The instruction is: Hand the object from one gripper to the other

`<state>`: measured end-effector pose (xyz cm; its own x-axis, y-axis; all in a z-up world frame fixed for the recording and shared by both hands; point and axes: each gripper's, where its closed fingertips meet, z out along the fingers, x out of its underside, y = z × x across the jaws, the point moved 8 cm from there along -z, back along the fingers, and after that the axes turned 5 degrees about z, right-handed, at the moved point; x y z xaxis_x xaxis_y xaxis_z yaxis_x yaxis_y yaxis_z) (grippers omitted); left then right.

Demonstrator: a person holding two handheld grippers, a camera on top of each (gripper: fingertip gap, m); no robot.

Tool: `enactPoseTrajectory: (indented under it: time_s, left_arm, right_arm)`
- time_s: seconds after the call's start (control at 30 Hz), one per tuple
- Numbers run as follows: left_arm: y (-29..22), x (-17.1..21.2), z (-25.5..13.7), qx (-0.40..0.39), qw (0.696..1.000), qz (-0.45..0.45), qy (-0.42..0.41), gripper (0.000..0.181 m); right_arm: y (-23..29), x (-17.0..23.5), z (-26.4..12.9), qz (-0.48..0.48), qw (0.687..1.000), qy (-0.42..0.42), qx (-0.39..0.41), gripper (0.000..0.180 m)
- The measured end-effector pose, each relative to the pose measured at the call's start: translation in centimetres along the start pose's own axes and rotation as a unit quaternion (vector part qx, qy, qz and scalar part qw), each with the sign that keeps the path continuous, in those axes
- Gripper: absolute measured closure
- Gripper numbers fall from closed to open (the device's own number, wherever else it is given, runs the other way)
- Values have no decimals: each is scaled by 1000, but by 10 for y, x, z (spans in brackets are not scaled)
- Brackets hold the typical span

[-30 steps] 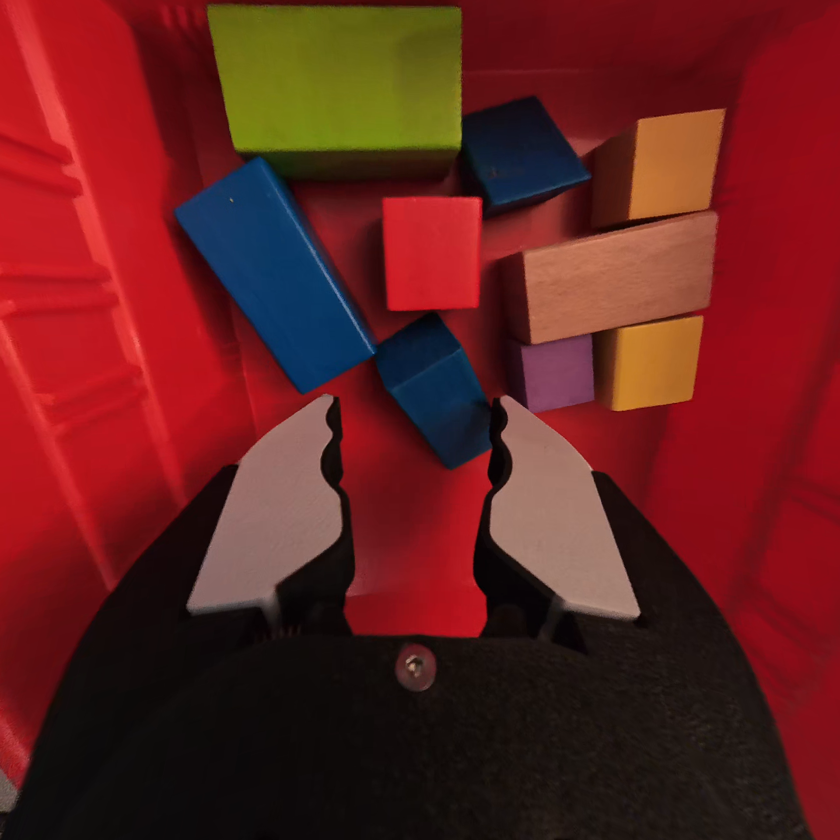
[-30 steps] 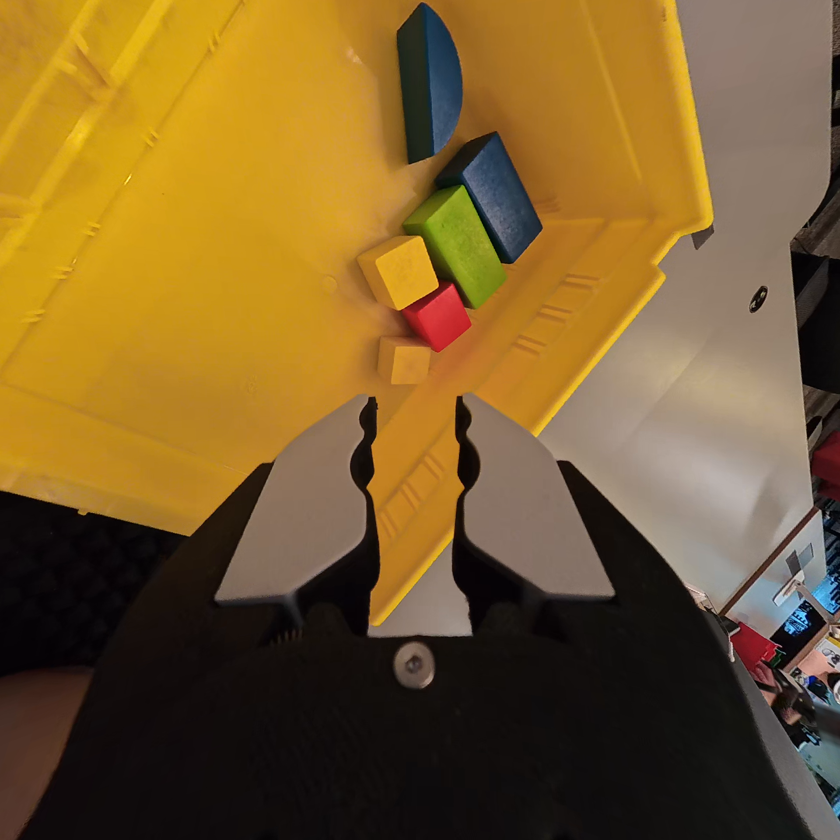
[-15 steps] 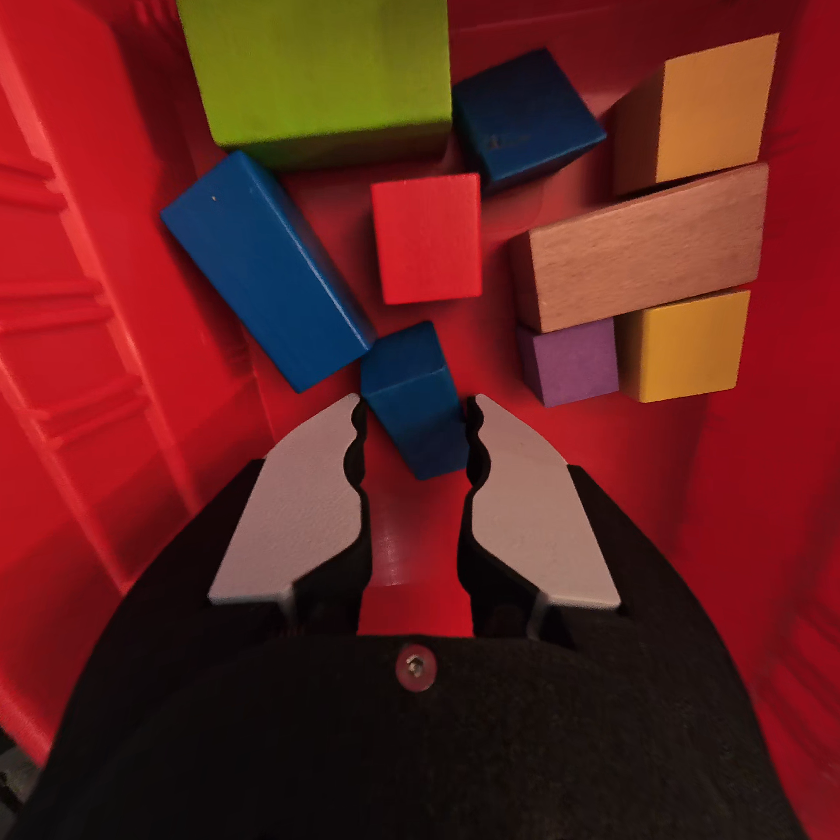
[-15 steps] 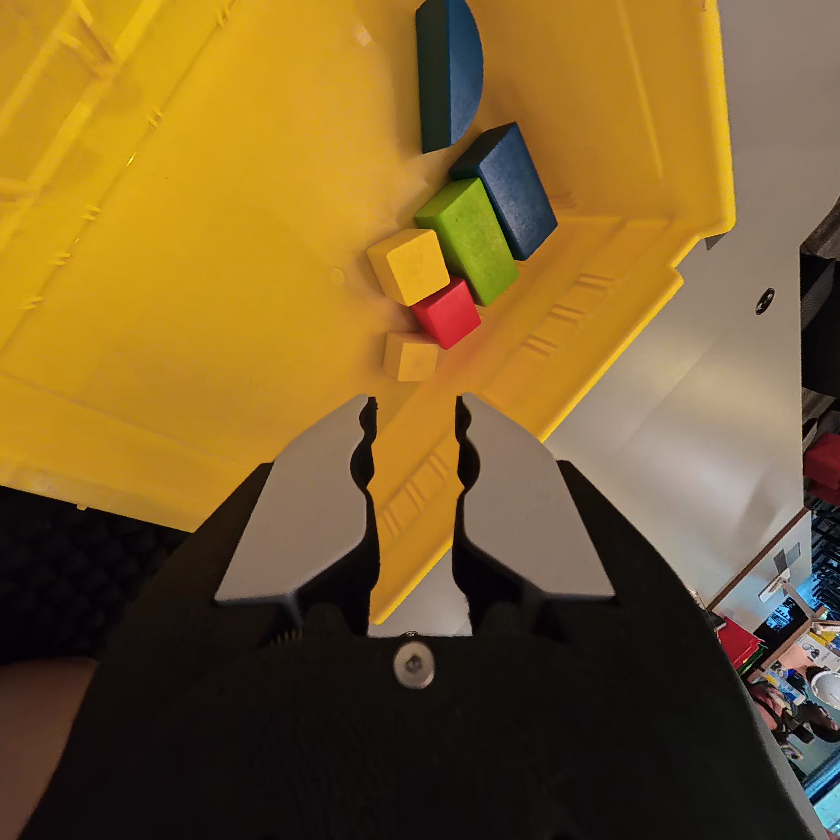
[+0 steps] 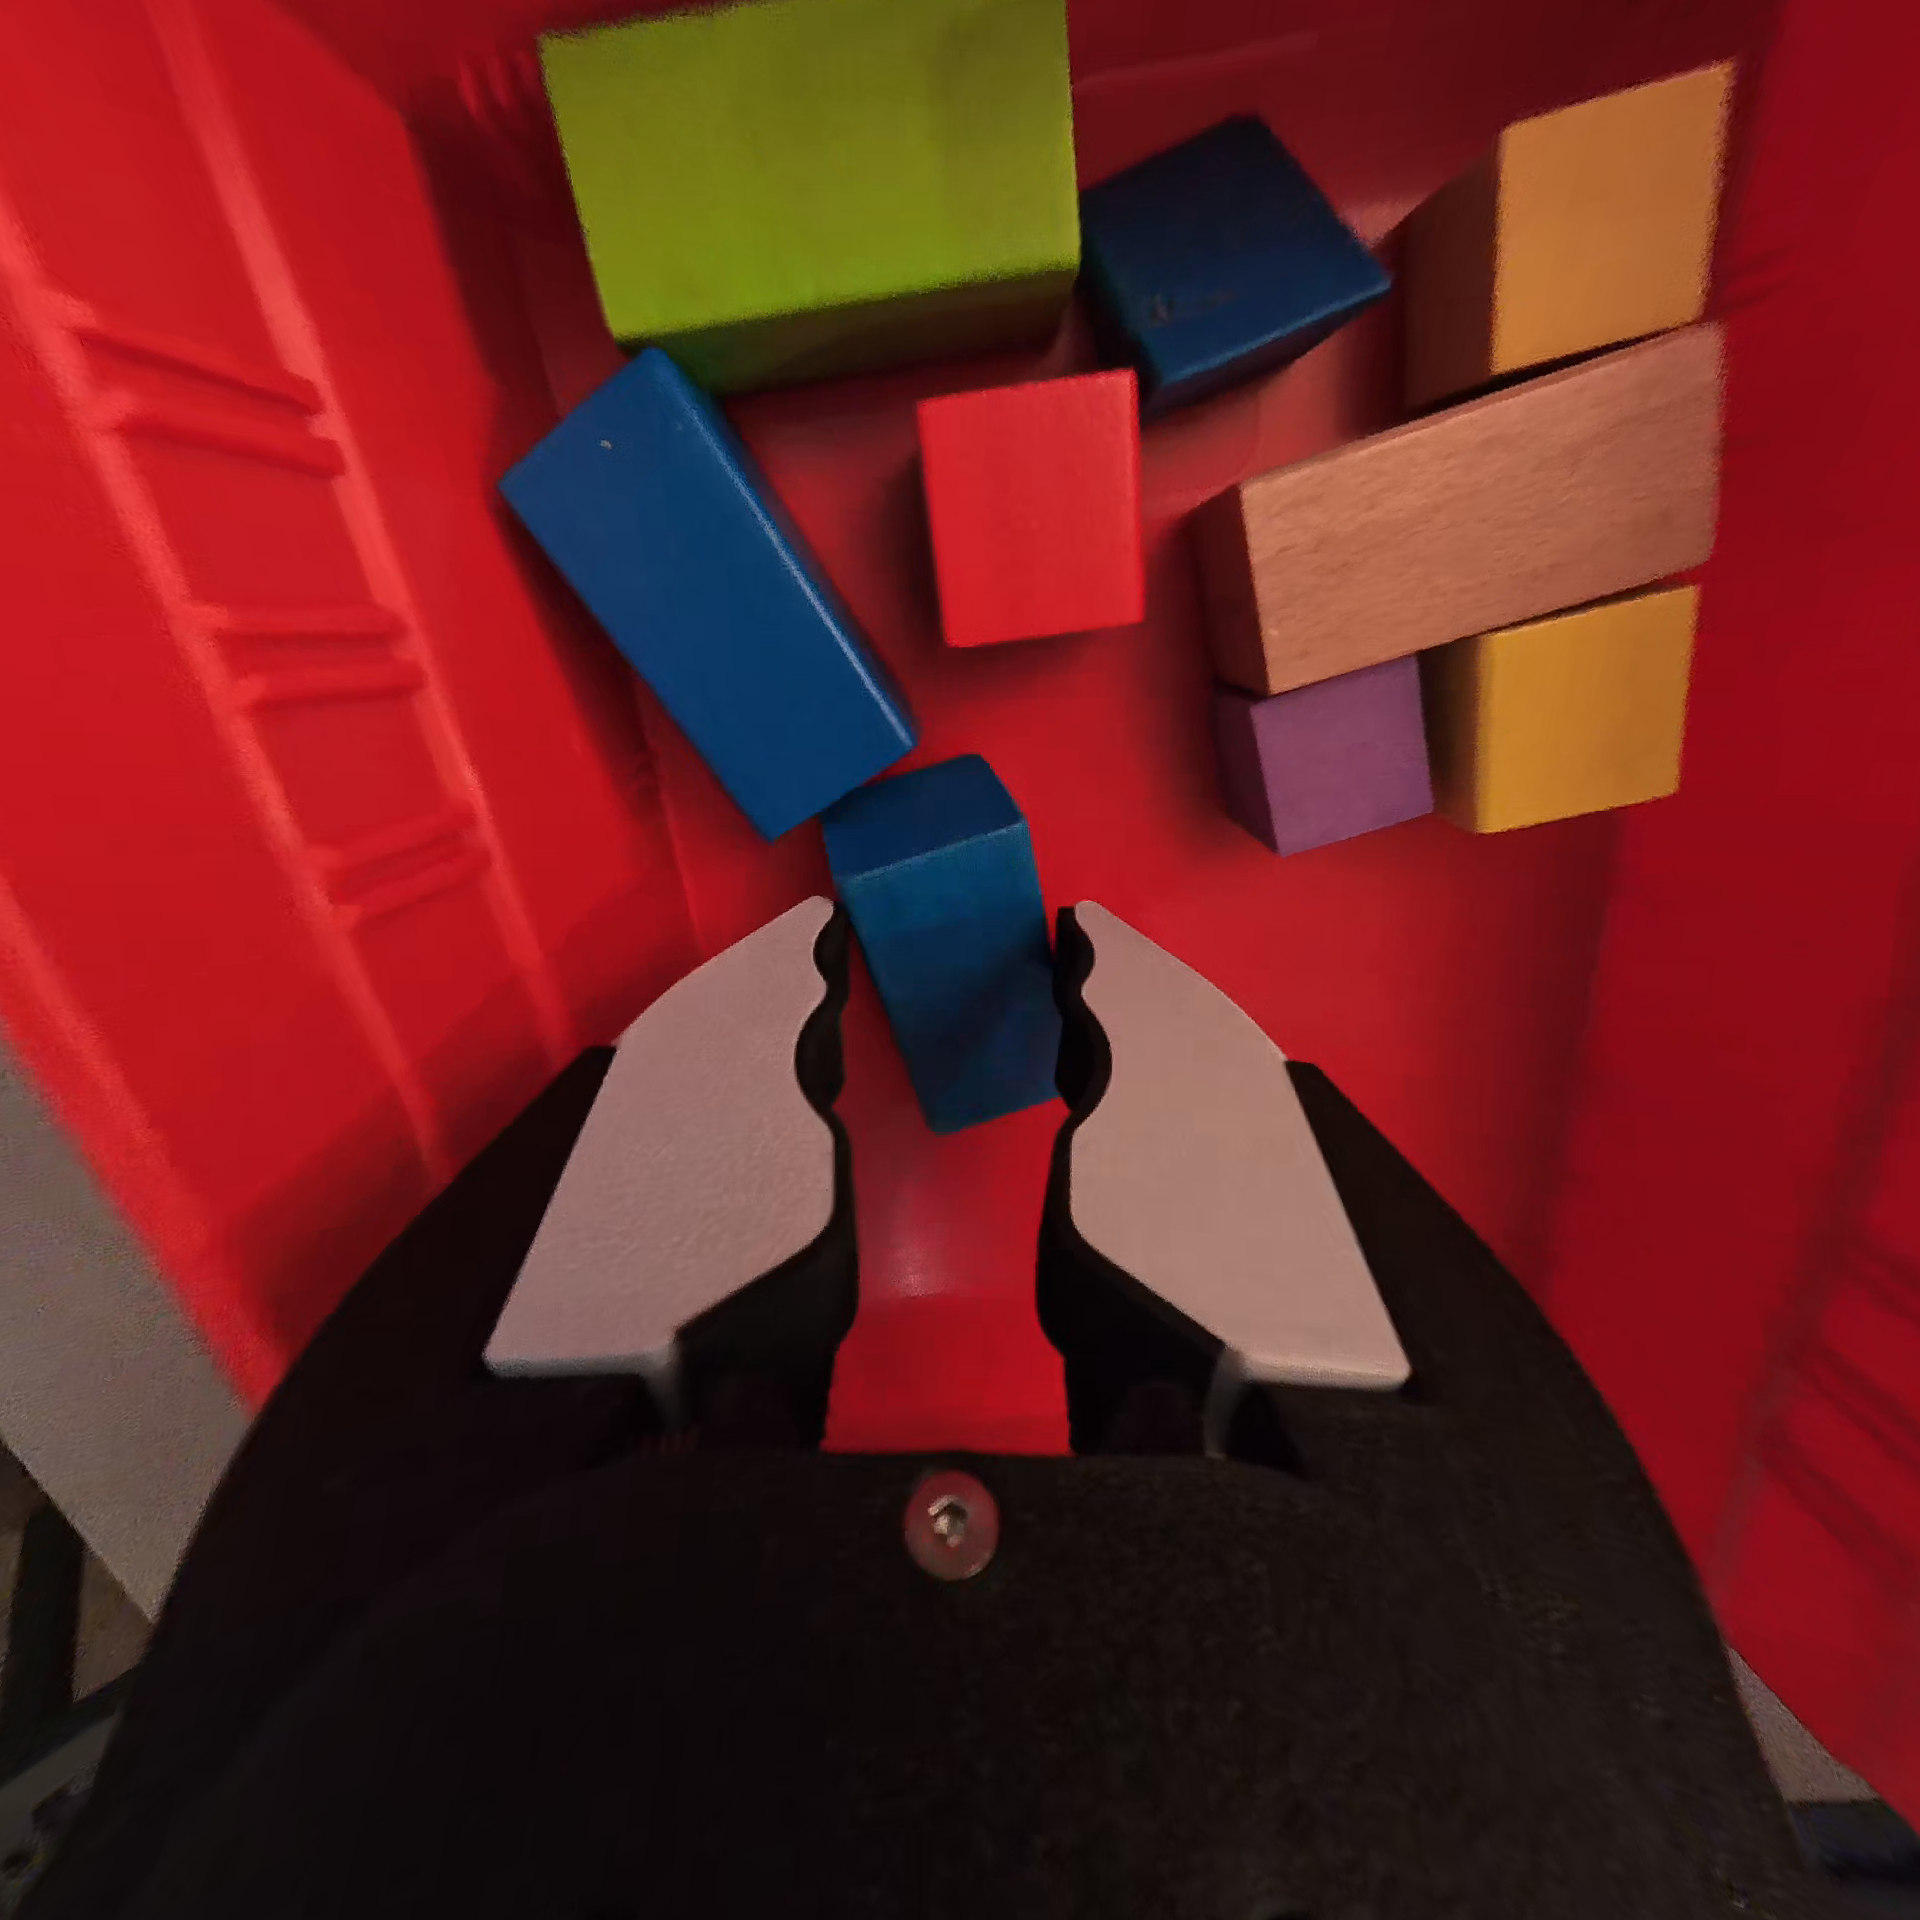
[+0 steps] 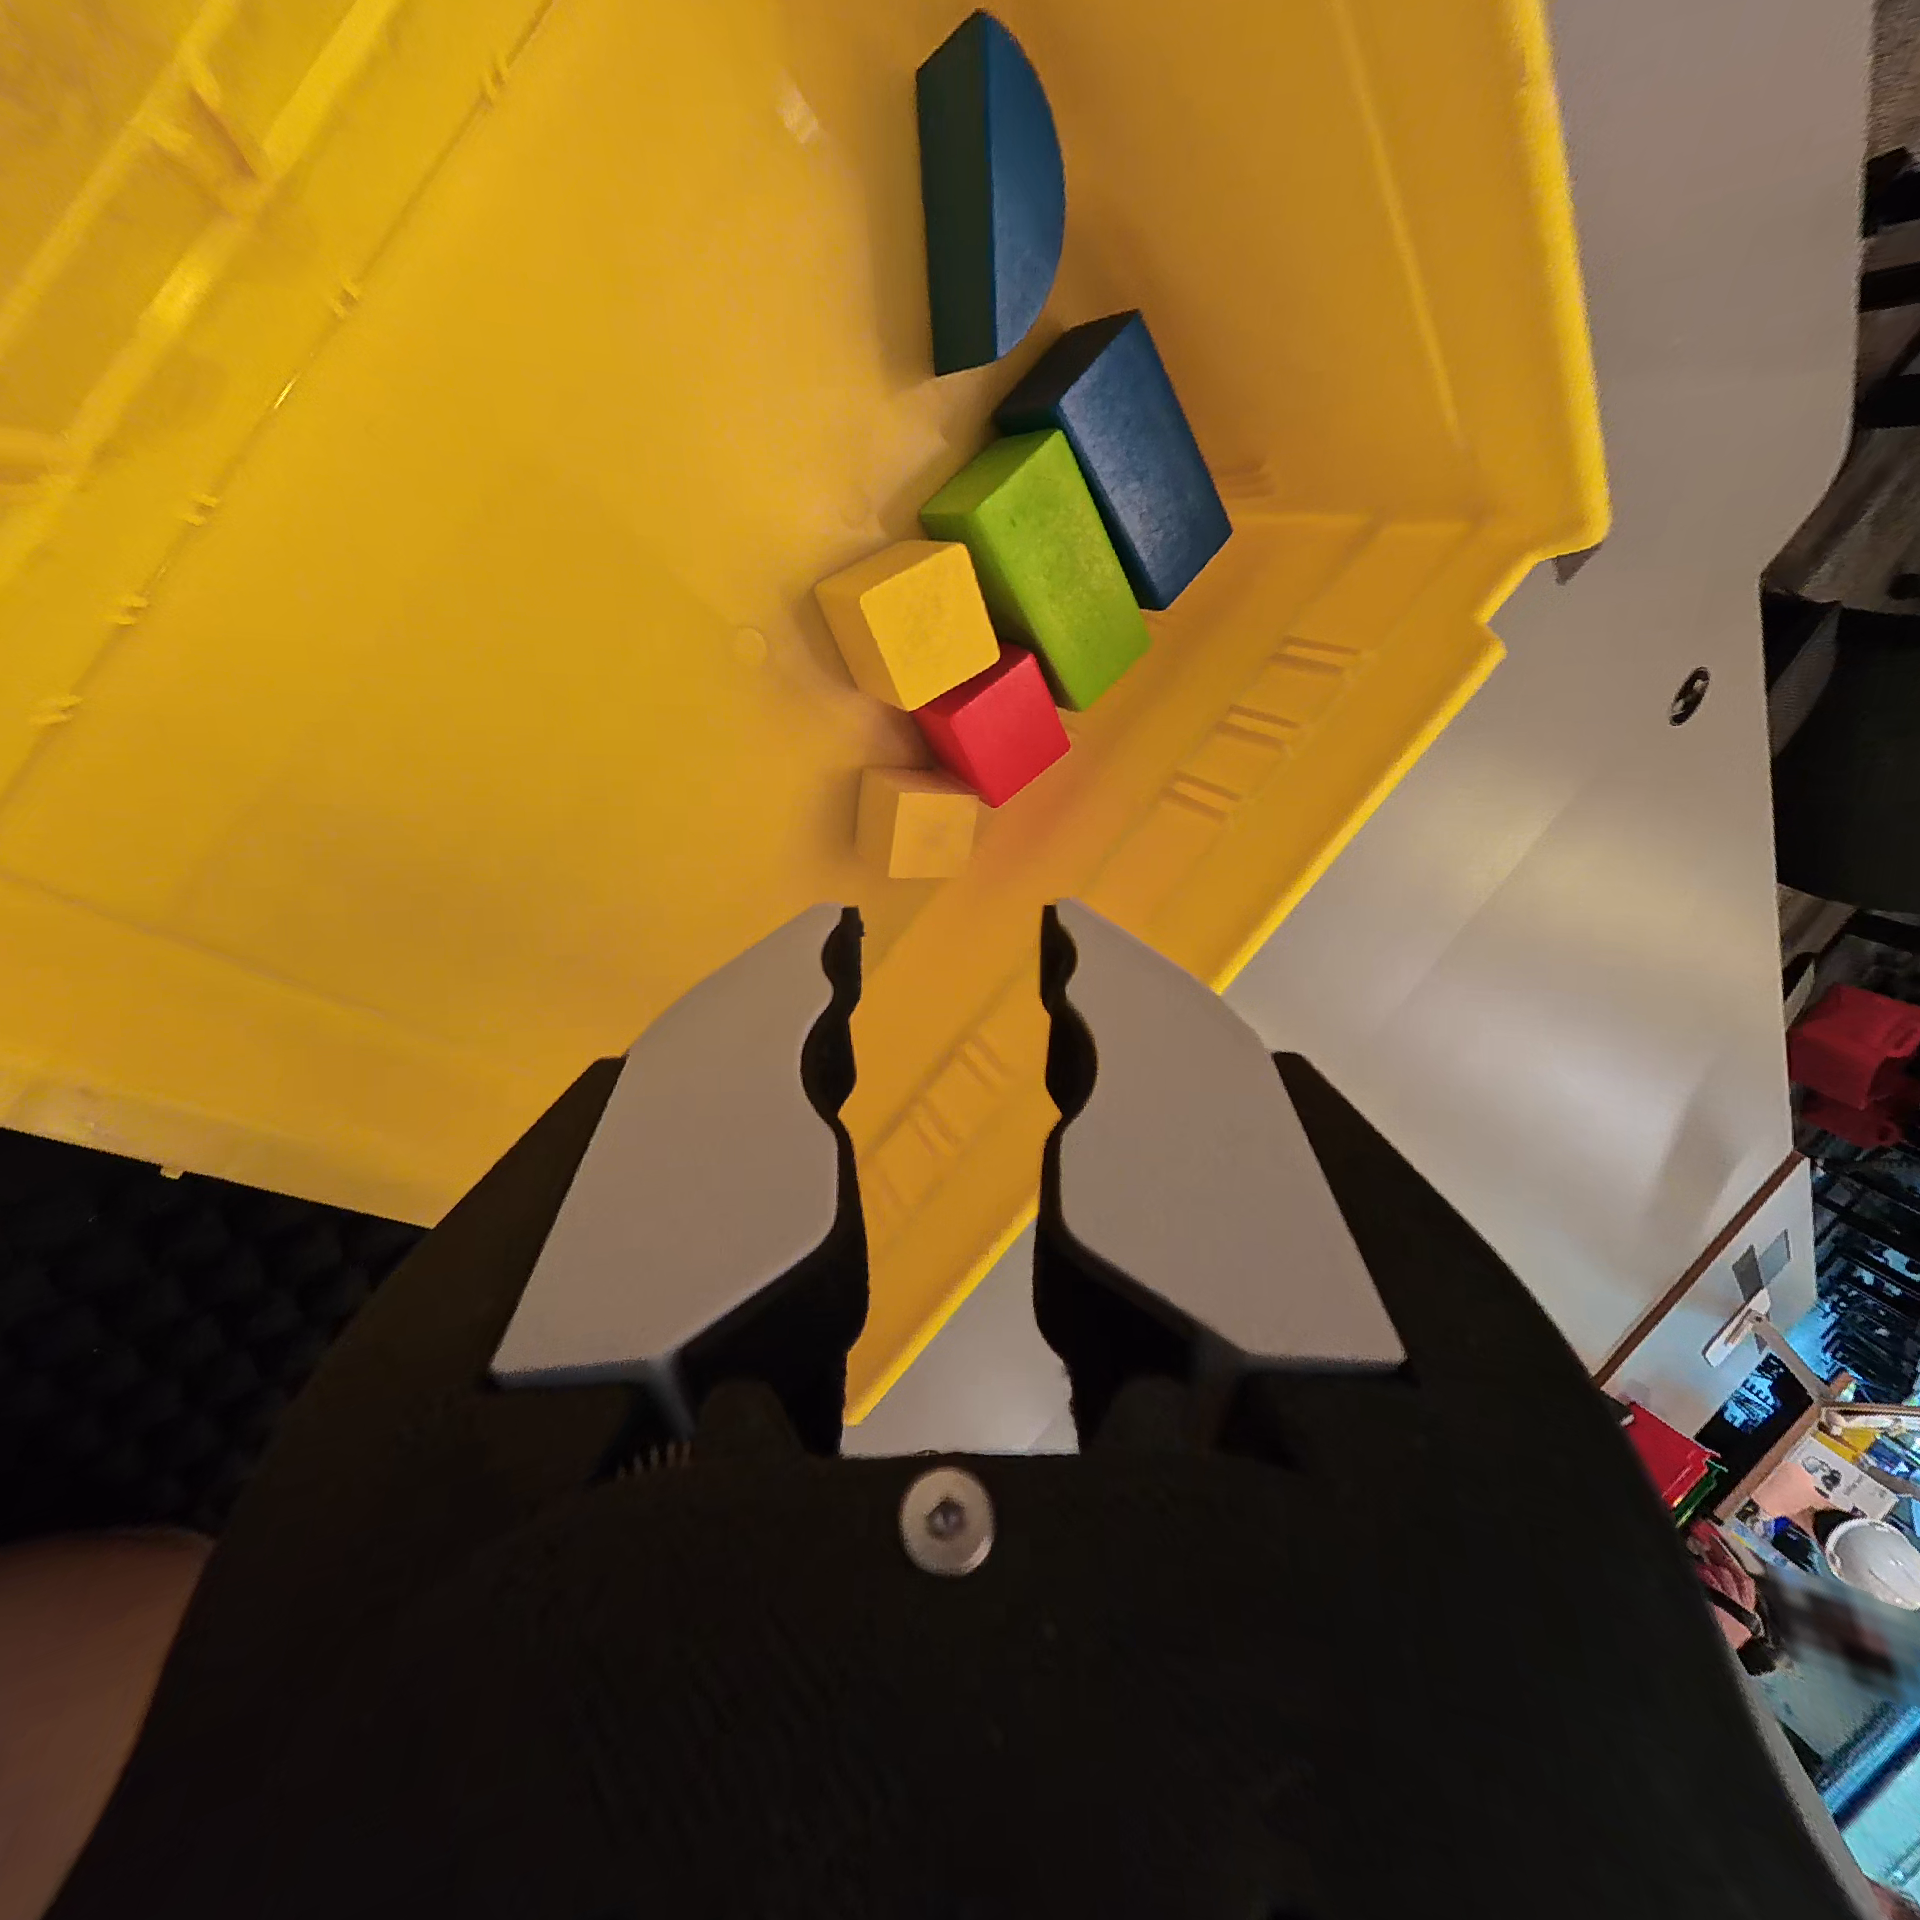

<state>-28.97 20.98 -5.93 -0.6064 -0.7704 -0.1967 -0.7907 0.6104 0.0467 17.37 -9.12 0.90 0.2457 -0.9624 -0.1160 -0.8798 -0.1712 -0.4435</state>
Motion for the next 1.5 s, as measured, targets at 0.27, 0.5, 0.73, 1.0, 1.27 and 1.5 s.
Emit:
enactPoseTrajectory:
  time_s: [0.27,0.5,0.73,1.0,1.27,1.5]
  left_arm:
    - [-10,3,-59,84,991,32,-103,144]
    - [-73,8,-128,376,881,159,-242,144]
    - [-133,19,-166,523,749,293,-283,144]
    - [-176,38,-188,536,692,381,-299,144]
    - [-183,46,-203,476,697,407,-347,144]
    - [-185,49,-216,454,673,413,-413,144]
  right_arm:
    - [-1,-21,-34,-4,992,-107,69,146]
    - [53,-78,-79,-100,924,-366,-40,146]
    - [138,-123,-134,-91,723,-564,-388,138]
    - [144,-126,-143,-7,530,-547,-648,125]
    - [146,-126,-141,-19,521,-552,-651,128]
    - [148,-130,-139,17,445,-545,-710,128]
